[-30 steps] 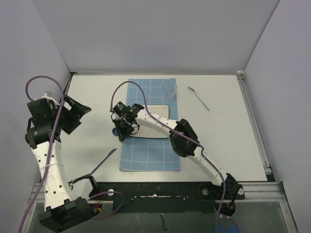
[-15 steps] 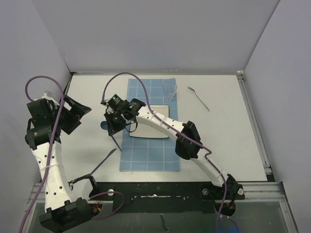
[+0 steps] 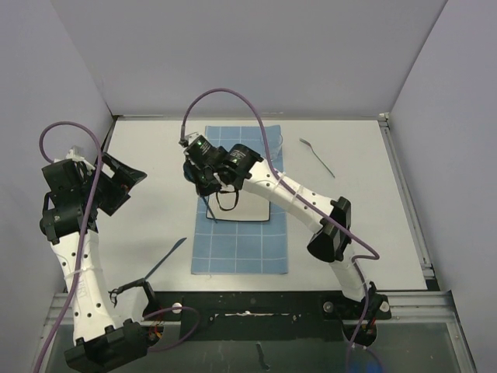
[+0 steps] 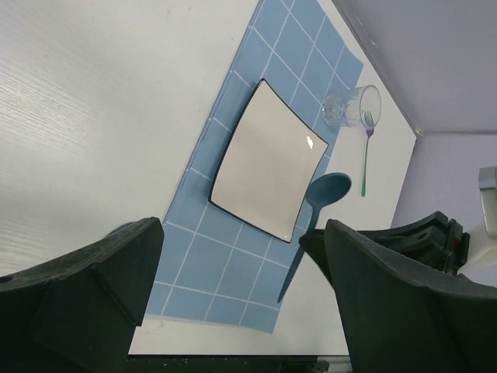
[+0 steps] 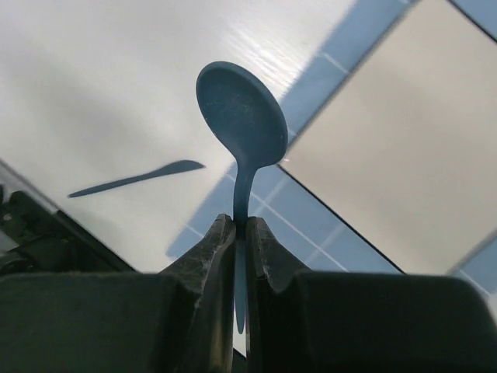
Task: Set the dinner table for one person
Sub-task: Pick up the spoon from the center of the board, then place the spoon on the napkin.
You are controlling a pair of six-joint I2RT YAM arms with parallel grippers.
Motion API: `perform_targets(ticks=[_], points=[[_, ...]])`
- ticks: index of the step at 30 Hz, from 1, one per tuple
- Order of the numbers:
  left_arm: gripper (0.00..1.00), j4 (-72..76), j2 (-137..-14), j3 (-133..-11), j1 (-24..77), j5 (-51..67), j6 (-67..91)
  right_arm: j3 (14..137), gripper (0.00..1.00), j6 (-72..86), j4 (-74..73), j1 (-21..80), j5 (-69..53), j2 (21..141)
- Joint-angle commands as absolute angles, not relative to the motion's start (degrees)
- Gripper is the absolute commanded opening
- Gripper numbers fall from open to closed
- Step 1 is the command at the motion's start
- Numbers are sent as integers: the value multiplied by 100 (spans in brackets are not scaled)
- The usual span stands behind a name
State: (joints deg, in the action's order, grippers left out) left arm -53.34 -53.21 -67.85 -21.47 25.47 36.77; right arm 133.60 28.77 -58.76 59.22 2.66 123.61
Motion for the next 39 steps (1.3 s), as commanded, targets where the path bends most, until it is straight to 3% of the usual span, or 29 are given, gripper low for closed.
perform_targets(ticks=[1, 8, 11, 19, 31, 39], points=[[84, -5115, -5175, -6812, -2174, 2704, 3619, 12918, 0, 2835, -6640, 5693, 2008, 11753], [84, -5079, -5198, -6799, -2172, 2739, 3639, 12700, 0, 3640, -8324, 5513, 4275, 11804], [84, -5064, -5218, -6781, -2179, 2739, 3641, 12408, 0, 3942, -8465, 5260, 4298, 11726], [84, -5111, -5266, -6822, -2173, 2694, 3600, 10484, 0, 3520, -6223, 4316, 2798, 10257], [84, -5161, -5447, -6998, -2154, 2595, 3508, 11719, 0, 2614, -6853, 2188, 1765, 10350], [84, -5178, -5517, -7002, -2148, 2511, 3454, 9168, 0, 3472, -5113, 952, -291, 9156]])
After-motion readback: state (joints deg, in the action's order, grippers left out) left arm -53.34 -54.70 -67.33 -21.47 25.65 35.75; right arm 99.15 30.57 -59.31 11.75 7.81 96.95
